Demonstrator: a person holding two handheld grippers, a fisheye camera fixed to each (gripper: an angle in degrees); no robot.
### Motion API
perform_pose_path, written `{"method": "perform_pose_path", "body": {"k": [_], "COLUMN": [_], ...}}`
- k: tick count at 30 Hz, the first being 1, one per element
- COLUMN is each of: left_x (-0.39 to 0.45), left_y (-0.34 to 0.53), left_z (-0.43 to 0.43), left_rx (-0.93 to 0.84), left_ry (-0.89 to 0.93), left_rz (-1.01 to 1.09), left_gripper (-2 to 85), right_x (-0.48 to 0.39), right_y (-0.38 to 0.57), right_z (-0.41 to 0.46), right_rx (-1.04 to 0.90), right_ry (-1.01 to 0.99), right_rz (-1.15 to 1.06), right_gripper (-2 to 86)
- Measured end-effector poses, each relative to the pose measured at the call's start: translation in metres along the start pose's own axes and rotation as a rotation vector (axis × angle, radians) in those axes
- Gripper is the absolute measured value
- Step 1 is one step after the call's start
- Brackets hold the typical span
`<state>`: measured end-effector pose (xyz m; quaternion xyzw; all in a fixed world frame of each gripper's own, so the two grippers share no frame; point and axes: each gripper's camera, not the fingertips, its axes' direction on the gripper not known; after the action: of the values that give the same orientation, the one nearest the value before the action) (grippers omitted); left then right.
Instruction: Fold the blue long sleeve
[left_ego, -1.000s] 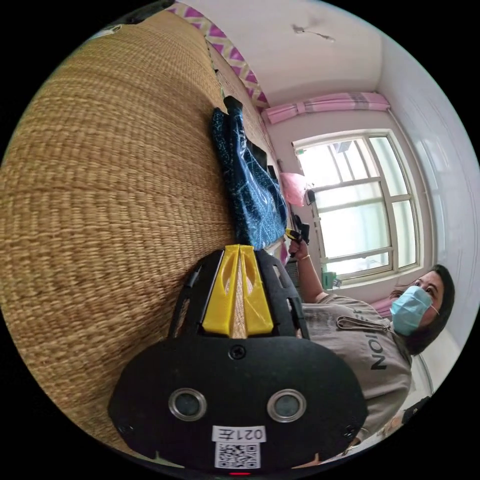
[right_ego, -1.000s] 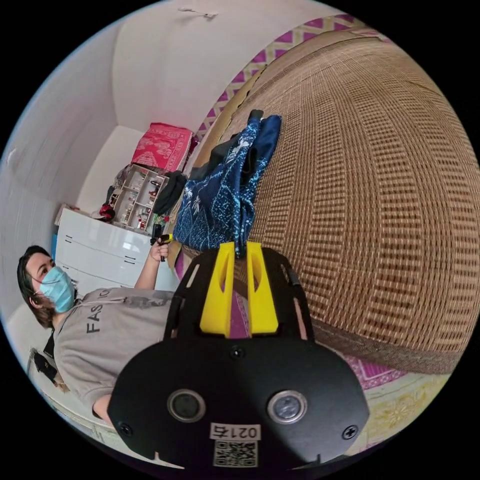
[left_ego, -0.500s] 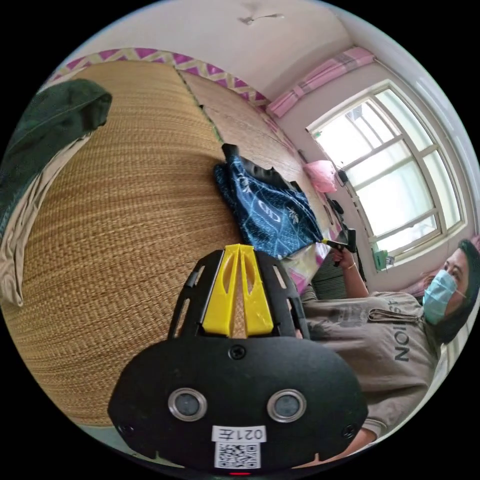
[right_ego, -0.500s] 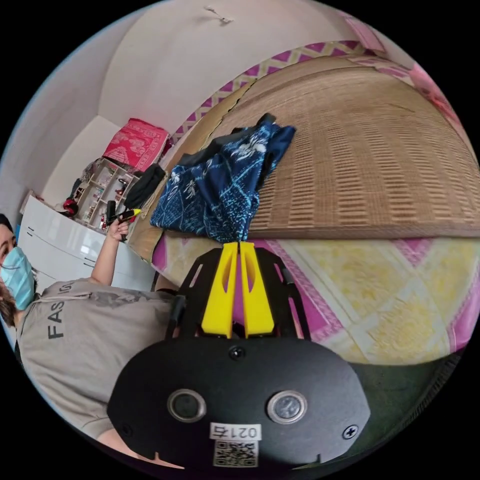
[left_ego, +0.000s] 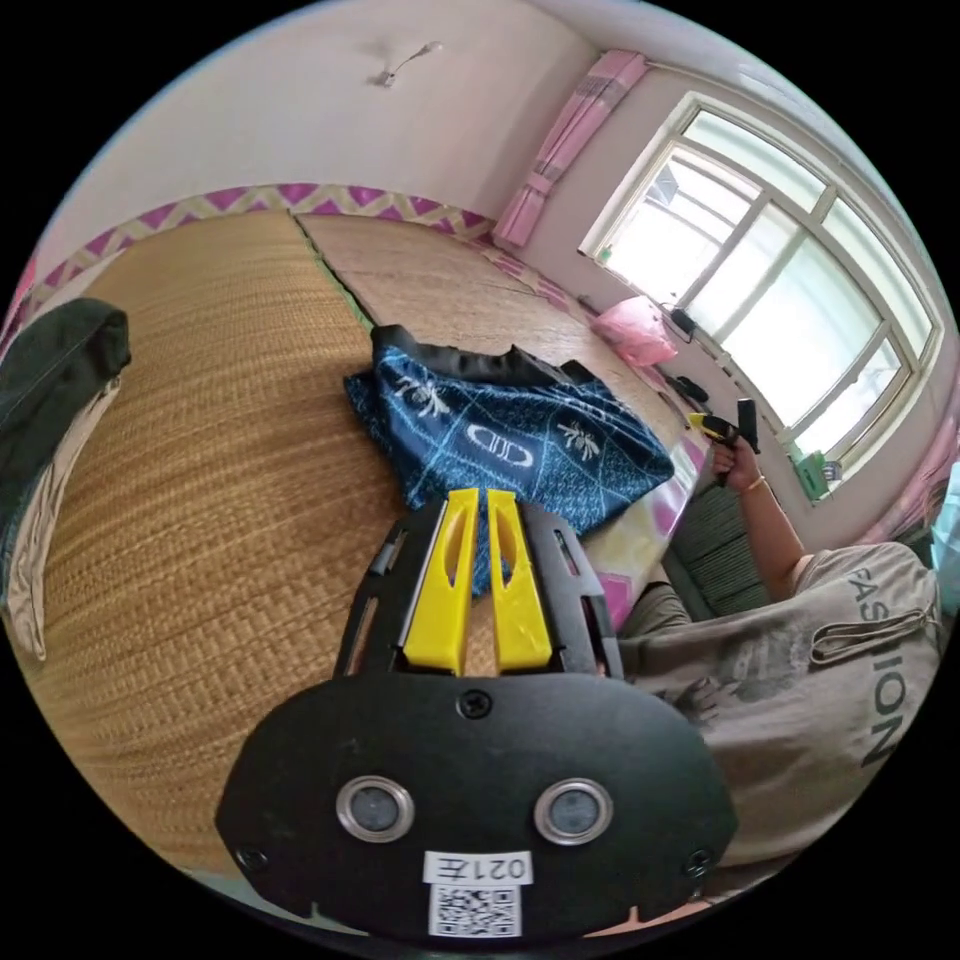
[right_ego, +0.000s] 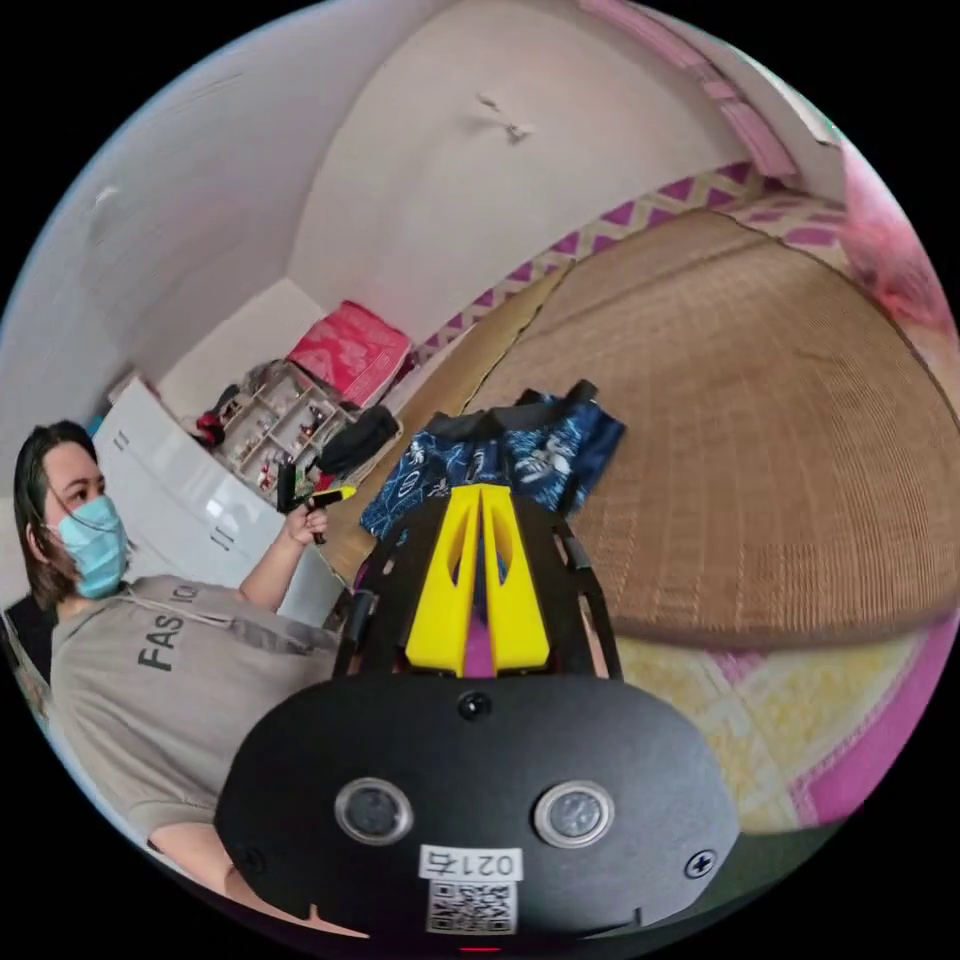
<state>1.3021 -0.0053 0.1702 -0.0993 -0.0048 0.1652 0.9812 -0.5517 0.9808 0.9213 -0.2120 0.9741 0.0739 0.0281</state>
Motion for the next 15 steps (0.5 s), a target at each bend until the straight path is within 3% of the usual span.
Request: {"method": "perform_pose_path", "body": {"k": [3, 6, 9, 13, 15], "left_x": [-0.019, -0.064, -0.106, -0.117, -0.118], "left_y": [-0.029, -0.028, -0.009, -0.002, -0.002], "left_z": [0.042, 0.111, 0.114, 0.110, 0.107], "left_rx": [-0.037, -0.250, -0.183, -0.206, -0.227], "left_ry": [0.135, 0.124, 0.321, 0.343, 0.331], "left_rz": [-0.006, -0.139, -0.273, -0.251, -0.229], "left_gripper": [-0.8, -0.9, -0.9, -0.9, -0.9], "right_x": [-0.040, -0.076, -0.092, -0.052, -0.009], "right_y": [-0.054, -0.106, -0.150, -0.210, -0.239], "right_z": [0.067, 0.161, 0.264, 0.358, 0.359], "right_rx": [-0.075, -0.201, -0.374, -0.507, -0.537], "right_ry": [0.033, 0.071, 0.075, 0.456, 0.388], "right_rz": [-0.158, -0.296, -0.362, -0.373, -0.286], "right_gripper": [-0.7, -0.9, -1.0, -1.0, -1.0]}}
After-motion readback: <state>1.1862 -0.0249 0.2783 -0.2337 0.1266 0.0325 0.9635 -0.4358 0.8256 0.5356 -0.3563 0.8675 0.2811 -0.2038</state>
